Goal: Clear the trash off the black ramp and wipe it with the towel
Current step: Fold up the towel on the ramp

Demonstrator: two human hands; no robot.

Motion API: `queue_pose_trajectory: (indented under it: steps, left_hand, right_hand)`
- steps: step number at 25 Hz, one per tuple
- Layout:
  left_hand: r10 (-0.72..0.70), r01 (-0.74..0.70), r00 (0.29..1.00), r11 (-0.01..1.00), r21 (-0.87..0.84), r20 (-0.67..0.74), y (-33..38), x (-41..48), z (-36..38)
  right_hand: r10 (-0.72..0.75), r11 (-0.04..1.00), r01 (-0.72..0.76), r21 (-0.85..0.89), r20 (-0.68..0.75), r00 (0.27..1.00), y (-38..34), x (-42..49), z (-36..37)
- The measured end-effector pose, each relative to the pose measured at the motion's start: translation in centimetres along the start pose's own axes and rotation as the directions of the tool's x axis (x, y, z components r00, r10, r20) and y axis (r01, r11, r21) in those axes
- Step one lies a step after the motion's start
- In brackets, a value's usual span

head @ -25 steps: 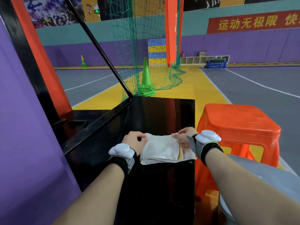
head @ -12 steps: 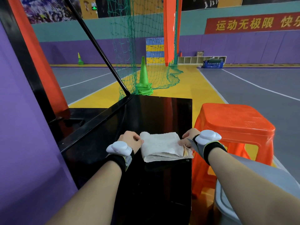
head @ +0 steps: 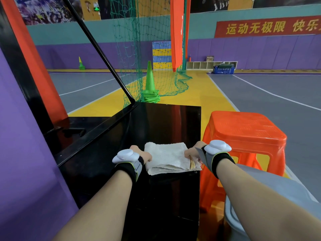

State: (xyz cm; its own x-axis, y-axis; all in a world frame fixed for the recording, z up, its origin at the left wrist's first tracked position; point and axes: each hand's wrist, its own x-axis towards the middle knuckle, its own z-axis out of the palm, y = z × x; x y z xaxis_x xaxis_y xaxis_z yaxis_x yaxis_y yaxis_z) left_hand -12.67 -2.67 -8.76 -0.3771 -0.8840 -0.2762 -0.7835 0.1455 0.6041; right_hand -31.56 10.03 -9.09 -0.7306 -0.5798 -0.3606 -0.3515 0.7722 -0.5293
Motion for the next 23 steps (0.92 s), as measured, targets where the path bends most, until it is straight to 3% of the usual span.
queue_pose_trajectory:
  steps: [3, 8, 12, 18, 23]
  left_hand:
    - [0.027, -0.019, 0.999, 0.966, -0.258, 0.024, -0.4, 0.5, -0.2]
    - [0.1, -0.106, 0.994, 0.782, -0.614, -0.044, 1.7, 0.5, 0.4]
    - [0.161, -0.181, 0.983, 0.724, -0.665, -0.093, 4.9, 0.1, 1.9]
    - [0.218, -0.144, 0.976, 0.611, -0.778, -0.01, 10.9, 0.9, 6.2]
    - [0.289, -0.21, 0.957, 0.598, -0.773, -0.036, 19.7, 3.0, 8.7]
  right_hand:
    - [0.01, 0.978, -0.008, 0.206, -0.009, 1.0, -0.2, -0.6, -0.4]
    - [0.054, 0.865, -0.026, 0.501, -0.04, 0.998, 0.5, -0.9, -2.1]
    - [0.057, 0.781, 0.049, 0.622, -0.149, 0.987, 2.1, -1.1, -4.3]
    - [0.084, 0.743, 0.11, 0.66, -0.254, 0.963, 5.9, -0.1, -9.8]
    - [0.085, 0.715, 0.203, 0.669, -0.371, 0.925, 8.6, 4.7, -14.9]
